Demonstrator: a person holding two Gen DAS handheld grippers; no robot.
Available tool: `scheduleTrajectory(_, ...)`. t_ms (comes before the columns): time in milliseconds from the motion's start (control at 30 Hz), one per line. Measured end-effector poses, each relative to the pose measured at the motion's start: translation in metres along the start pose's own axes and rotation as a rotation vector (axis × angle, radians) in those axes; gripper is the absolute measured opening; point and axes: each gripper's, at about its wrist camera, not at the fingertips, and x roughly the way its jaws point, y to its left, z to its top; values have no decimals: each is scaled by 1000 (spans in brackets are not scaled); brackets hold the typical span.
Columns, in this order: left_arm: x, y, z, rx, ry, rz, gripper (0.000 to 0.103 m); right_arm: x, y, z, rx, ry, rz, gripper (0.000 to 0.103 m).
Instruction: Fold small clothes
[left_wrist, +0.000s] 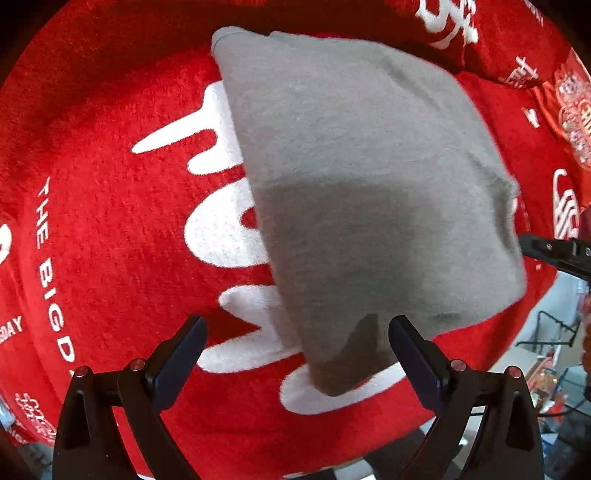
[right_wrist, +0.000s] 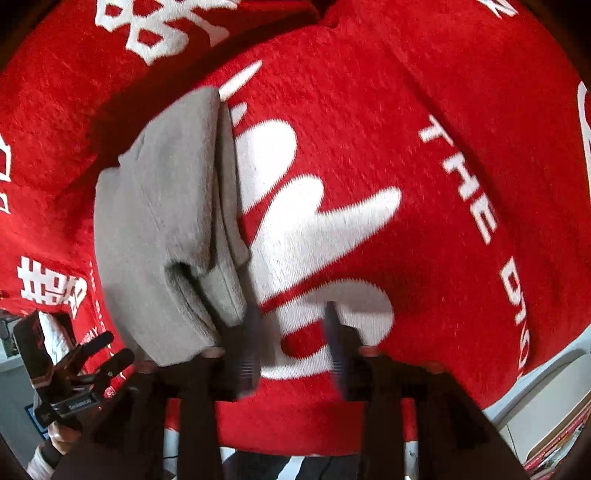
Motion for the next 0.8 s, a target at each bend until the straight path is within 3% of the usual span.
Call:
scheduleTrajectory(200,-23,6,15,-62,-81,-41,99,-6,0,14,-1,-21,31,53)
scheduleTrajectory(433,-29,17,37,-122,-113,-29,99,-8,1,27,20,-48,112,53)
scheduleTrajectory(667,-27,17,43,-163,-167,-4,102,6,28,62,-17,-81,193,53)
scheduleTrajectory(700,-27,18,45,-168,-168,5,102,10,34,67,-29,-77,196,46)
scheduleTrajectory(733,-26,20,45,-171,-171,12,102,12,38,70,-38,-73,194,15)
scheduleTrajectory(767,-26,19,46,-176,-174,23,102,17,45,74,-58,-60,179,8)
scheduleTrajectory(800,-27,21,48,-182,-176,34,102,19,51,76,-77,-52,158,8)
